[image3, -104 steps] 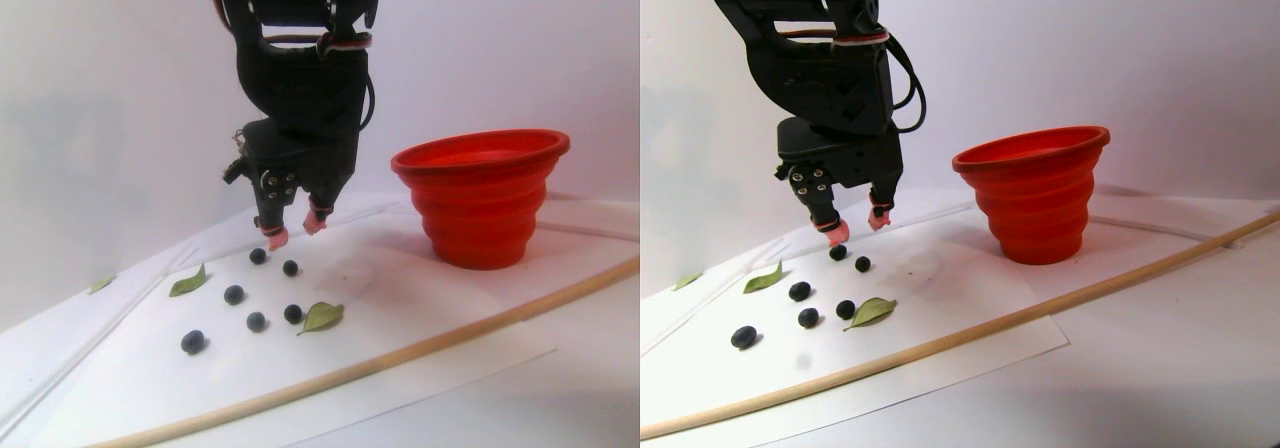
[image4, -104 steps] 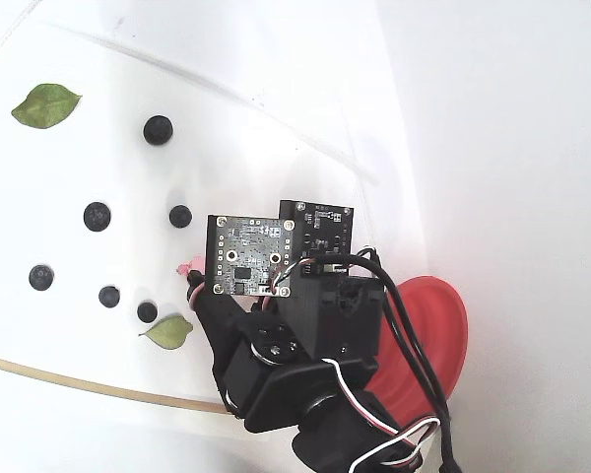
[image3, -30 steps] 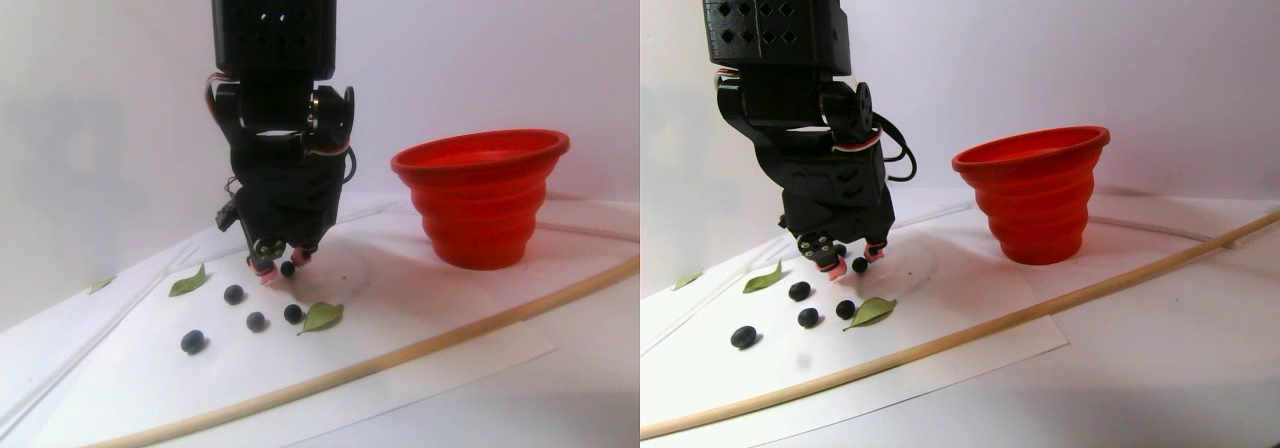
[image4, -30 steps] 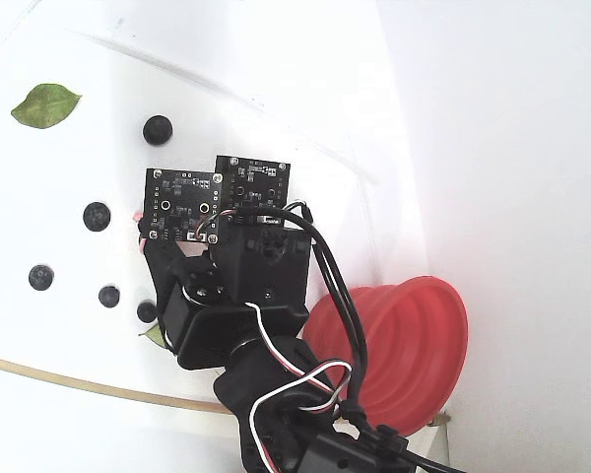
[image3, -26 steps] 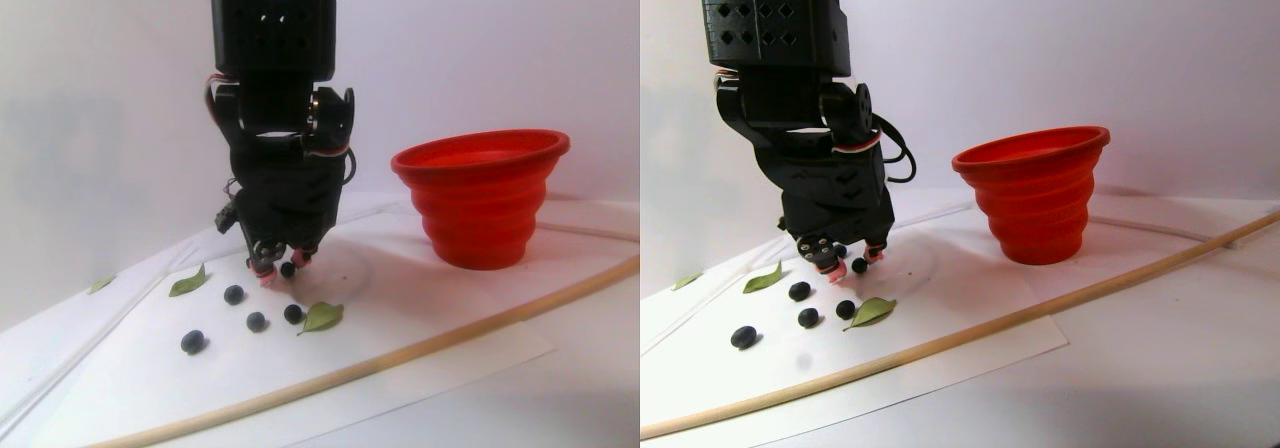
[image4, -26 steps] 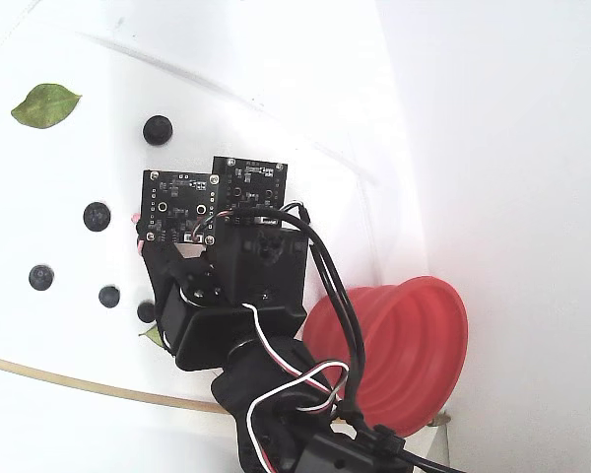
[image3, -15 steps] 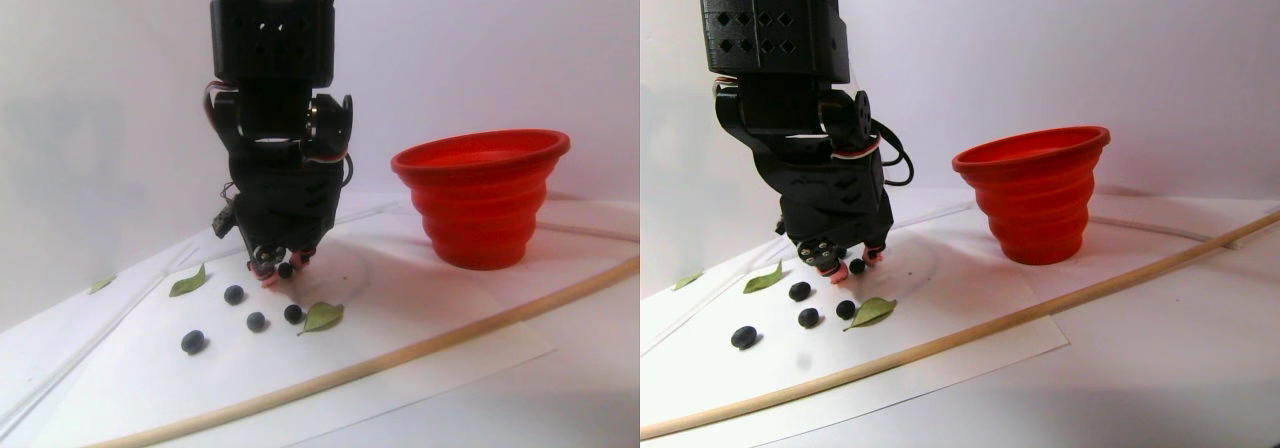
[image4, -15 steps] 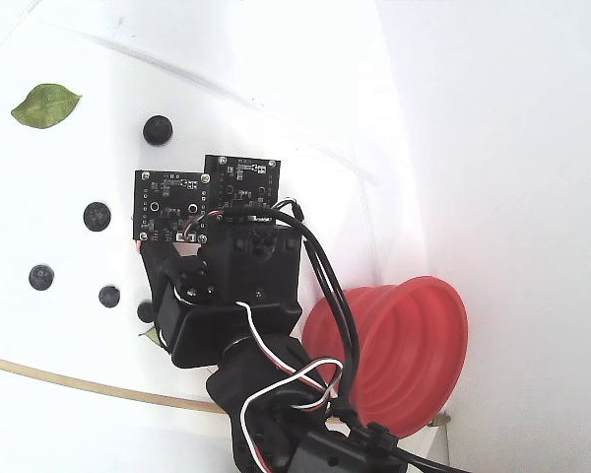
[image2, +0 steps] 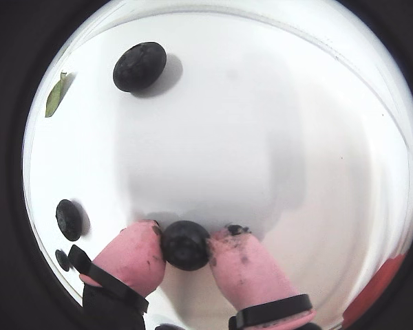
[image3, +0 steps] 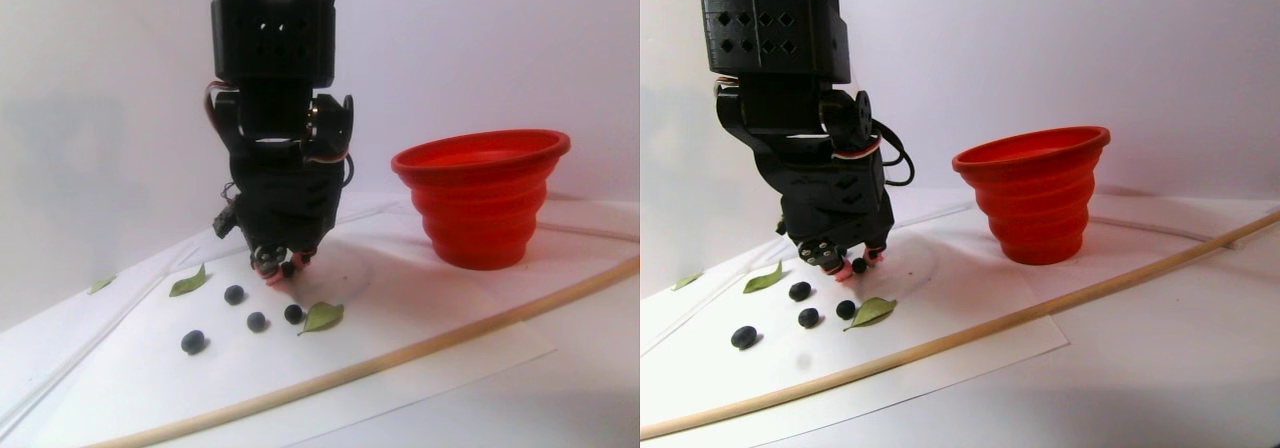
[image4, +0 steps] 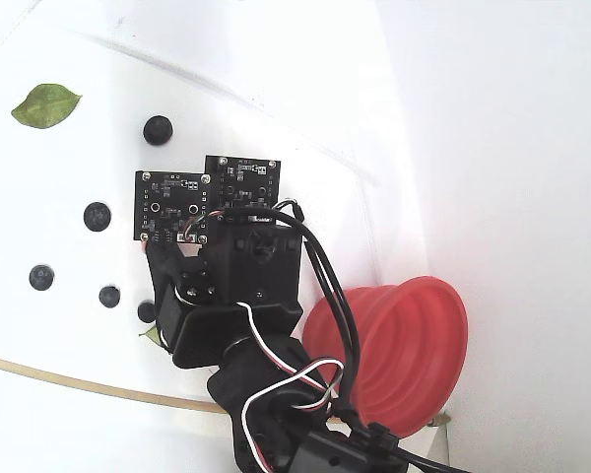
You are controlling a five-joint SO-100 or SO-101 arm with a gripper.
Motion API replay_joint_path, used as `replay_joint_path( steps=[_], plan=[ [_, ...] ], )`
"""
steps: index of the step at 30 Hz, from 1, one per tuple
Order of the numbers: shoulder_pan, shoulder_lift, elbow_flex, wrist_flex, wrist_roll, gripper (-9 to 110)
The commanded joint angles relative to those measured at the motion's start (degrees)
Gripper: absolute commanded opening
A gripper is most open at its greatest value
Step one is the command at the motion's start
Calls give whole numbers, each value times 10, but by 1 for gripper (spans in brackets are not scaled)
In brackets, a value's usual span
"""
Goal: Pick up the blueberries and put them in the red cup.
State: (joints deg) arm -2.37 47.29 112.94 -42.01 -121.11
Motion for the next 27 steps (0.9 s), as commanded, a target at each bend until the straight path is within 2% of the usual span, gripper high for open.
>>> replay_joint_path(
  steps=[1, 27],
  plan=[
    [2, 50, -4, 9, 0, 11],
    [15, 193, 62, 73, 0, 11]
  ],
)
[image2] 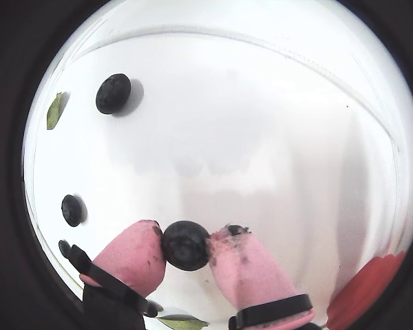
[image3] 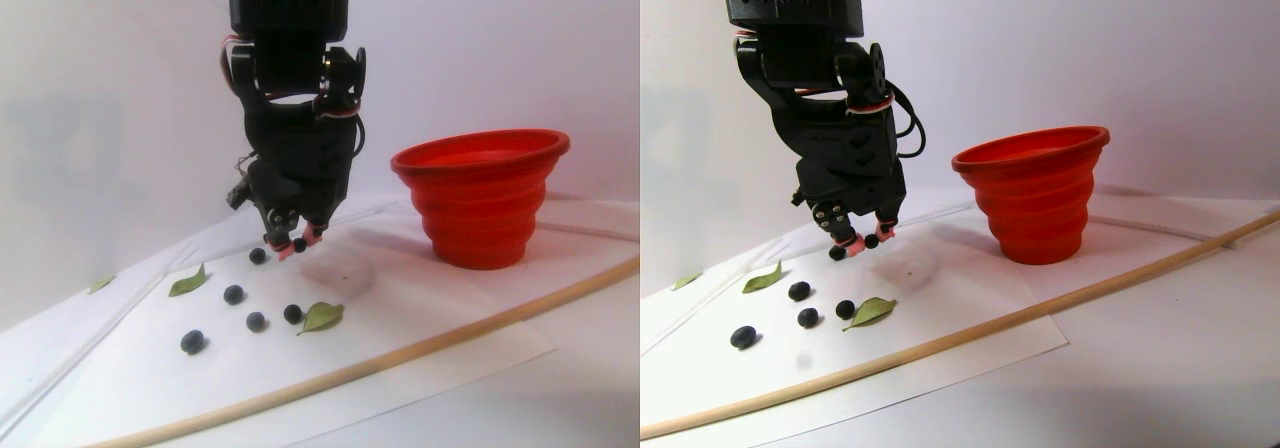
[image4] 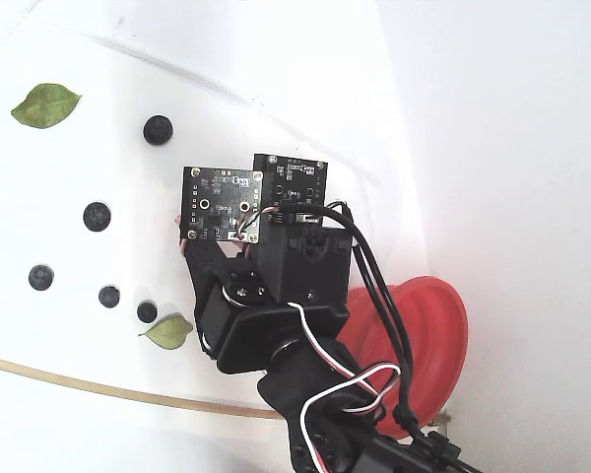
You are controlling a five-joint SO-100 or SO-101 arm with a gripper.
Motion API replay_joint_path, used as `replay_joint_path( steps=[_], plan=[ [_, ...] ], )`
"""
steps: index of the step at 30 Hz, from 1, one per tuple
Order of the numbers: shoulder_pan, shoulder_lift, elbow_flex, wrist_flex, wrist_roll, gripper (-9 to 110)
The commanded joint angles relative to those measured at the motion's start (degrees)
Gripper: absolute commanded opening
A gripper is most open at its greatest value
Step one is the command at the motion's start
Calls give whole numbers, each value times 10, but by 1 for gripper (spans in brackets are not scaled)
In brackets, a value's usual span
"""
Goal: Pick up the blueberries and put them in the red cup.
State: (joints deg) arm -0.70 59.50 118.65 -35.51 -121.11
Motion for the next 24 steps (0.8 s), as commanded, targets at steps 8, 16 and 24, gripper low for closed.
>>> replay_joint_path(
  steps=[8, 16, 24],
  plan=[
    [1, 127, 36, 32, 2, 11],
    [6, 185, 71, 54, -3, 11],
    [17, 261, 96, 105, 0, 11]
  ],
)
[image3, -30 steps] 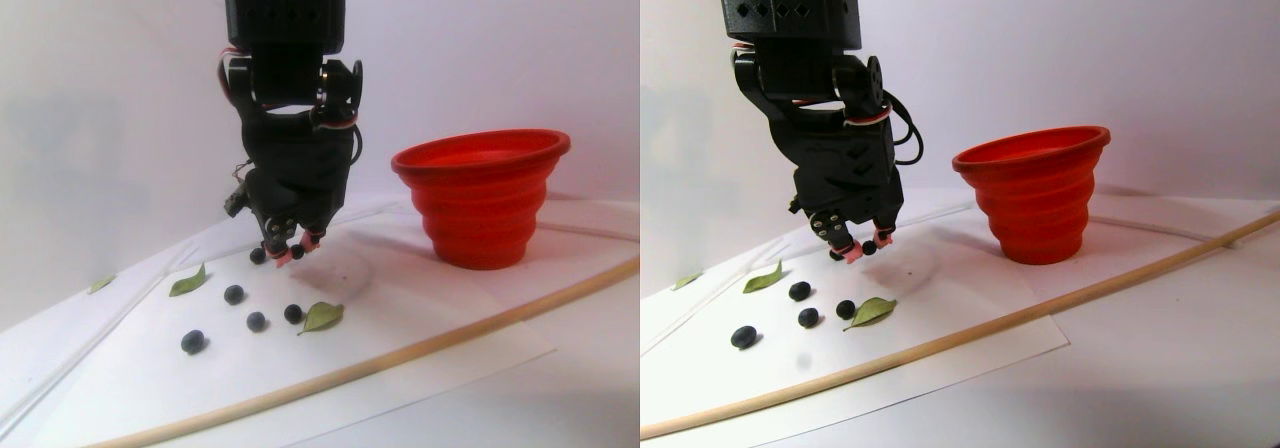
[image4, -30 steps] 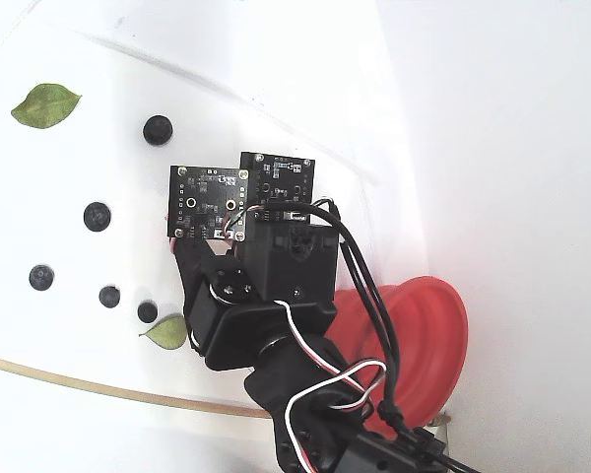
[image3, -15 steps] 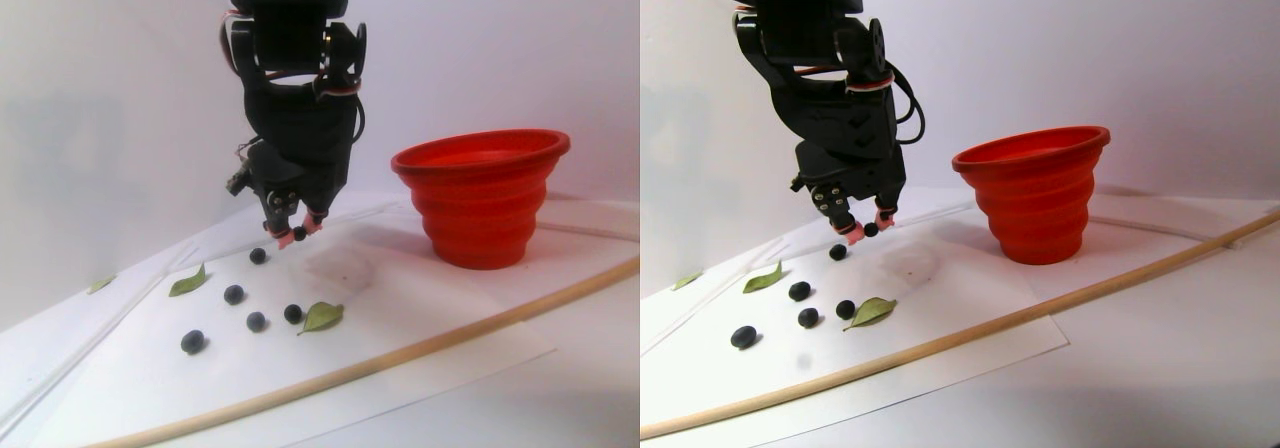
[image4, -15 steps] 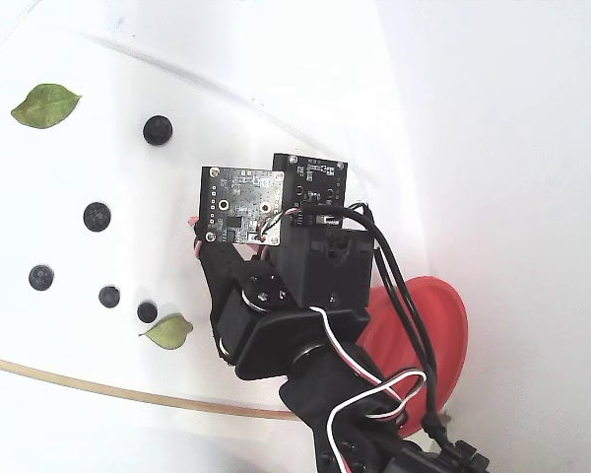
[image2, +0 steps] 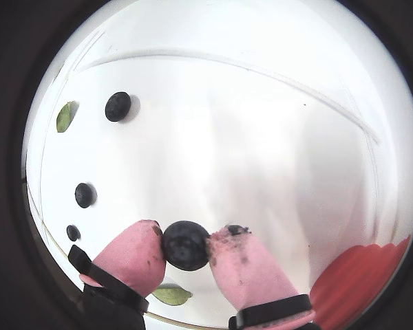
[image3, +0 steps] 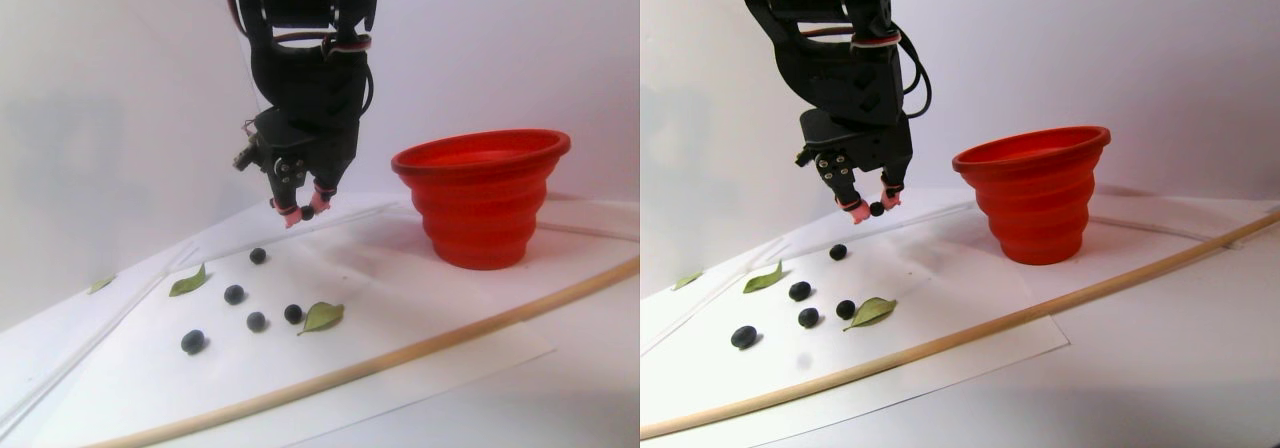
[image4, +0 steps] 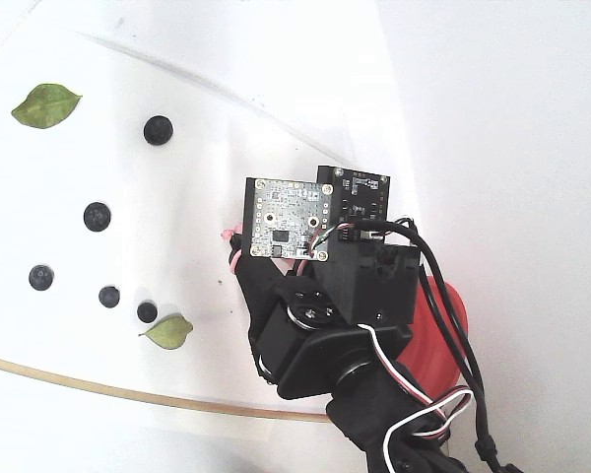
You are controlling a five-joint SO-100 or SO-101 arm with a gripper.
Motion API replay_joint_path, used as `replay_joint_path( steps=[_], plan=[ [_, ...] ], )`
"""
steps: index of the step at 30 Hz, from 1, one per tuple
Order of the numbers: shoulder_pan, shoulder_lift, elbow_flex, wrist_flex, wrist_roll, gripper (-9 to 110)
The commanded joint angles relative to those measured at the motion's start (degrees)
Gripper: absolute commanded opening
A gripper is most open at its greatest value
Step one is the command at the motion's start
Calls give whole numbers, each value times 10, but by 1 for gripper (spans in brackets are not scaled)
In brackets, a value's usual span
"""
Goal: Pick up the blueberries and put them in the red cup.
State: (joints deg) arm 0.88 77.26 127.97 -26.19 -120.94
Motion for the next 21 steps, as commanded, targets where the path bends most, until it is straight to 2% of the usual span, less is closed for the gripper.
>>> replay_joint_path(
  steps=[1, 21],
  plan=[
    [3, 93, 7, 18, -2, 11],
    [31, 266, 71, 121, -11, 11]
  ],
)
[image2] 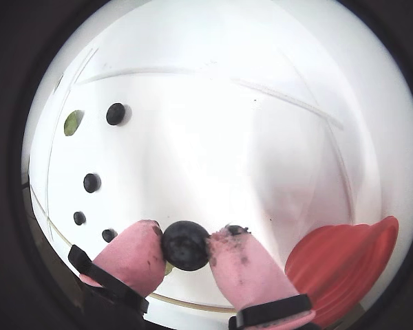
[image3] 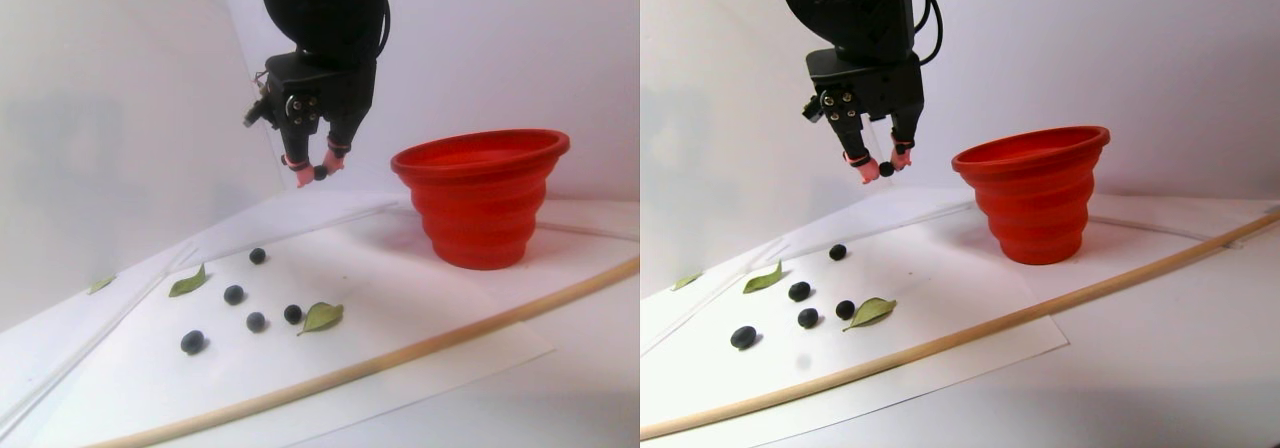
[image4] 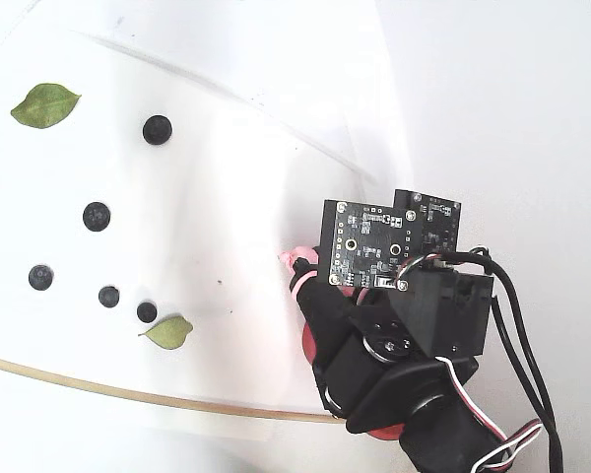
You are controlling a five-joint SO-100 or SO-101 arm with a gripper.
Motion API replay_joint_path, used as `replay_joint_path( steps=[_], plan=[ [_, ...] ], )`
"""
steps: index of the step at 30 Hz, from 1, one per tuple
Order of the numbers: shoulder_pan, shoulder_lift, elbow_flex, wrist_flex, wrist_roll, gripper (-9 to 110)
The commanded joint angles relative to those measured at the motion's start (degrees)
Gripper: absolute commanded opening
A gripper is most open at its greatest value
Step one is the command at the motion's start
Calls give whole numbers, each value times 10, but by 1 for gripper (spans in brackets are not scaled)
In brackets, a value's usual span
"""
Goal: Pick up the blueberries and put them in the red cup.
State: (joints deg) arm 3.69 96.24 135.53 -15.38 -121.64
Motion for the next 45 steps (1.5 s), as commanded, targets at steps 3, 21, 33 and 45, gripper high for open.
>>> replay_joint_path(
  steps=[3, 21, 33, 45],
  plan=[
    [11, 91, -4, 26, -8, 11],
    [64, 172, 14, 92, -25, 10],
    [96, 221, 26, 127, -24, 11],
    [142, 256, 48, 150, -25, 11]
  ],
)
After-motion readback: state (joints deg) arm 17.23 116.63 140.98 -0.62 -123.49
